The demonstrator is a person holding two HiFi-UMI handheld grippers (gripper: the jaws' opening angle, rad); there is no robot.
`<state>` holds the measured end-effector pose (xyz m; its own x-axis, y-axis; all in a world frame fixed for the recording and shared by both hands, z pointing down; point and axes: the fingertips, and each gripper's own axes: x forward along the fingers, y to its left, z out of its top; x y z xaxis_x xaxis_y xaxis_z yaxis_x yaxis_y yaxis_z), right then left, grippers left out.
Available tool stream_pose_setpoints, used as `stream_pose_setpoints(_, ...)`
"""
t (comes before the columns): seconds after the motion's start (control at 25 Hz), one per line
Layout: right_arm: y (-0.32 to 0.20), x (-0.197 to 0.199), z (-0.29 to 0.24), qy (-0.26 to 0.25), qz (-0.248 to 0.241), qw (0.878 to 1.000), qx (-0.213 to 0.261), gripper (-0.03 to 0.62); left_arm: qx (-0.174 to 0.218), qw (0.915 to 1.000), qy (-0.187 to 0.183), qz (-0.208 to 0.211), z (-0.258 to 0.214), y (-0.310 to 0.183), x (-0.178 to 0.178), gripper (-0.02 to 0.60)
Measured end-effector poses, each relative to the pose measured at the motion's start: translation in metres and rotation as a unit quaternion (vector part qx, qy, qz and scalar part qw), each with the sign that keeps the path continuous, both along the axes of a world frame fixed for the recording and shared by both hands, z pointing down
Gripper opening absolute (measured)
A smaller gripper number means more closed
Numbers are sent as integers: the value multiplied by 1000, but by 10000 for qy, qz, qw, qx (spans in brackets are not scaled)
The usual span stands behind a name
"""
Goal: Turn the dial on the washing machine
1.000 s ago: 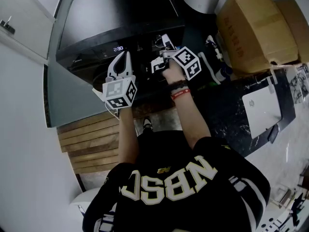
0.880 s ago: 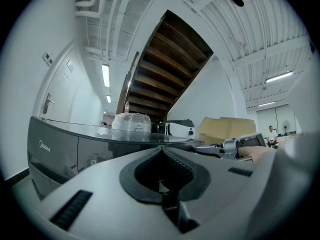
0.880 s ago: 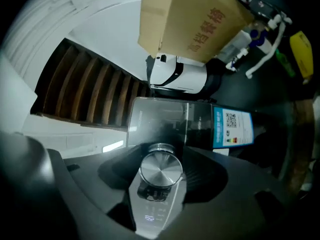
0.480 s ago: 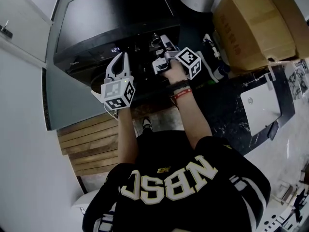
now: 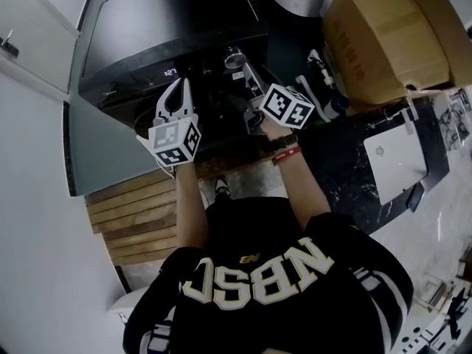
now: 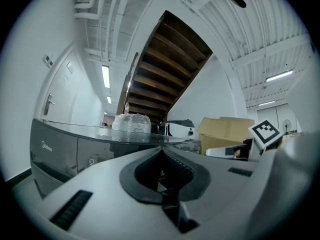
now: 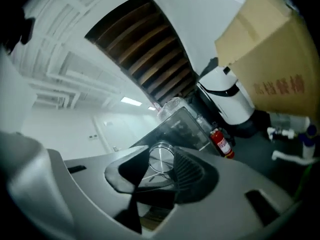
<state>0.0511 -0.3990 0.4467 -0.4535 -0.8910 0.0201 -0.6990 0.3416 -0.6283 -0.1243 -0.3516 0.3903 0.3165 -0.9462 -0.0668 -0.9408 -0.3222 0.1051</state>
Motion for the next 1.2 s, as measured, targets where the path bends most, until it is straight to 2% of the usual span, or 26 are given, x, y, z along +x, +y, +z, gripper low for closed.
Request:
stream_pose_setpoints(0.08, 7, 2, -8, 706, 34, 9970, 300, 141, 16, 10000, -12, -19, -1, 3, 2, 12)
stream_pose_setpoints(0.2, 18, 8, -21, 1534, 135, 9854, 724, 117, 48, 10000, -42, -14, -3, 8, 10, 12)
stream_pose_setpoints(0.44, 36, 12, -33, 2363, 157, 9638, 1226, 81, 153, 9997, -171, -15, -11, 22, 22, 12)
stream_pose_setpoints(0.56, 46, 15, -42, 2528, 196, 9573, 1391, 59, 193, 9996, -225, -25, -14, 29, 29, 12)
stream_pose_setpoints(0.72, 58, 21, -48, 2562, 207, 9548, 1492, 22, 232, 9994, -263, -43, -17, 40, 36, 12)
stream_pose_setpoints(0.88, 70, 24, -49, 2765, 147, 9481, 1564, 14, 272, 9992, -285, -77, -18, 51, 44, 12)
stream_pose_setpoints(1.2, 91, 33, -49, 2700, 149, 9495, 1590, 9, 343, 9988, -316, -154, -18, 75, 53, 12)
